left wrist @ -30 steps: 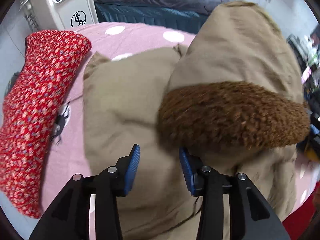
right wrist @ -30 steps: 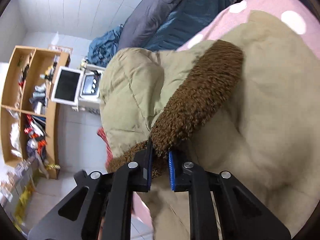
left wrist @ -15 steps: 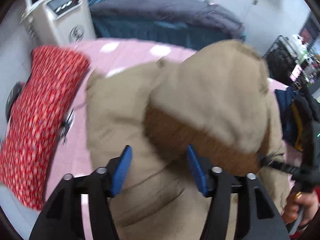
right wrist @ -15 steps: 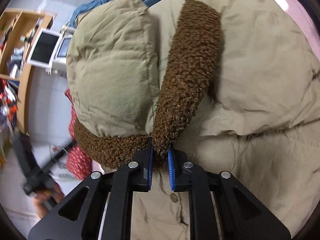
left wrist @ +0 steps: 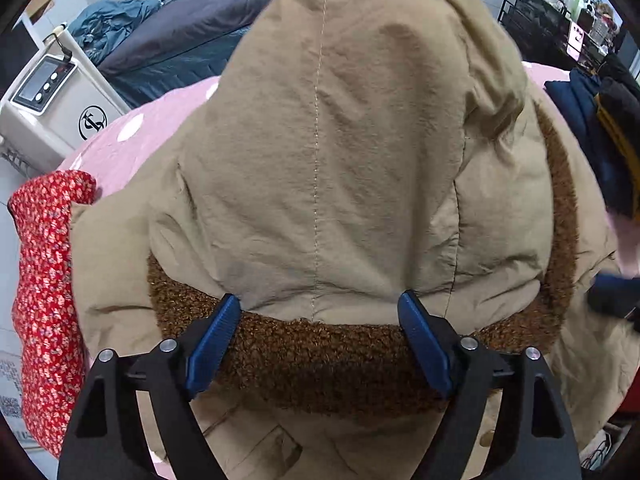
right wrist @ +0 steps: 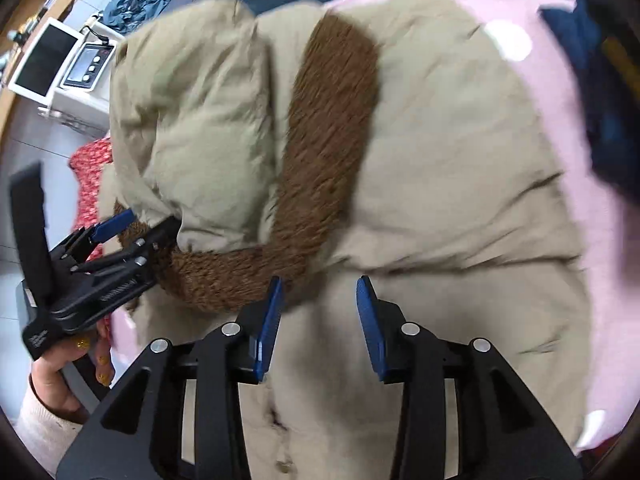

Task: Fold large clothes
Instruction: 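Press the folded hood flat onto the jacket with both open tools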

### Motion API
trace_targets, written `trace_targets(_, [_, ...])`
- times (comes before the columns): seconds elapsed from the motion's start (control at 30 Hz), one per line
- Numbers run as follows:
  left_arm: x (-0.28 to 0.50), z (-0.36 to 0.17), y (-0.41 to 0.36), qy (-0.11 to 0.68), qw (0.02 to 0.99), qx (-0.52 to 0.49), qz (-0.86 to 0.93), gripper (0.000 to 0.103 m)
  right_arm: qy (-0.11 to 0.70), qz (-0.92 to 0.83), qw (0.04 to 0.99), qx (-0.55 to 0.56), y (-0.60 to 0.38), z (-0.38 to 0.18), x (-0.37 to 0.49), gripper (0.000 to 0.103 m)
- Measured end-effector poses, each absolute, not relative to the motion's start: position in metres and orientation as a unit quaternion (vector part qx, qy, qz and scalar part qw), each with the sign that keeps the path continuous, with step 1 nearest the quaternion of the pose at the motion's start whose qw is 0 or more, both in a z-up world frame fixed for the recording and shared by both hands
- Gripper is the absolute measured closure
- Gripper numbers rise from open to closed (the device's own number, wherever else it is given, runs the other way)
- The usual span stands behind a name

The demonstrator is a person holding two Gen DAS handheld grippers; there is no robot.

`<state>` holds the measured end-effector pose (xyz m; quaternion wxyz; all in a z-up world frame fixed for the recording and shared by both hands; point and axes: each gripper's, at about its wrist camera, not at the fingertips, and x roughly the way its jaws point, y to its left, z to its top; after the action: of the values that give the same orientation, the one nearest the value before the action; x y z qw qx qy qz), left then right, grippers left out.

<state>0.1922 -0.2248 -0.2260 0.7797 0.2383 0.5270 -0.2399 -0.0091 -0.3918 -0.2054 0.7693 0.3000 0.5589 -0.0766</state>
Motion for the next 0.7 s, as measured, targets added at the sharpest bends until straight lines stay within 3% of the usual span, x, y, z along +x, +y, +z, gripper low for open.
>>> trace_targets(0.07, [0.195,-0.23,-0.223,0.531,0.777,0.236,-0.242,0.022,0.543,-0.082,0.786,0.284,-0.395,-0.188,-0.001,0.063])
trace_targets(0.17, [0.198,-0.232,-0.221,0.533,0.773,0.236,-0.249,0.021,0.515,-0.06,0.814,0.263,-0.392,-0.164,0.028,0.047])
trace_targets(0.33, [0.2,-0.205,-0.21,0.521,0.785,0.206,-0.263,0.02,0.508,-0.035,0.826,0.243,-0.387,-0.148,0.082,0.046])
trace_targets(0.43, [0.196,-0.175,-0.19,0.494,0.815,0.159,-0.258,0.008,0.503,-0.027,0.826,0.253,-0.389,-0.146,0.088,0.046])
trace_targets(0.7, [0.236,-0.155,-0.189,0.508,0.821,0.103,-0.239,0.007,0.516,-0.001,0.829,0.214,-0.388,-0.161,0.09,0.038])
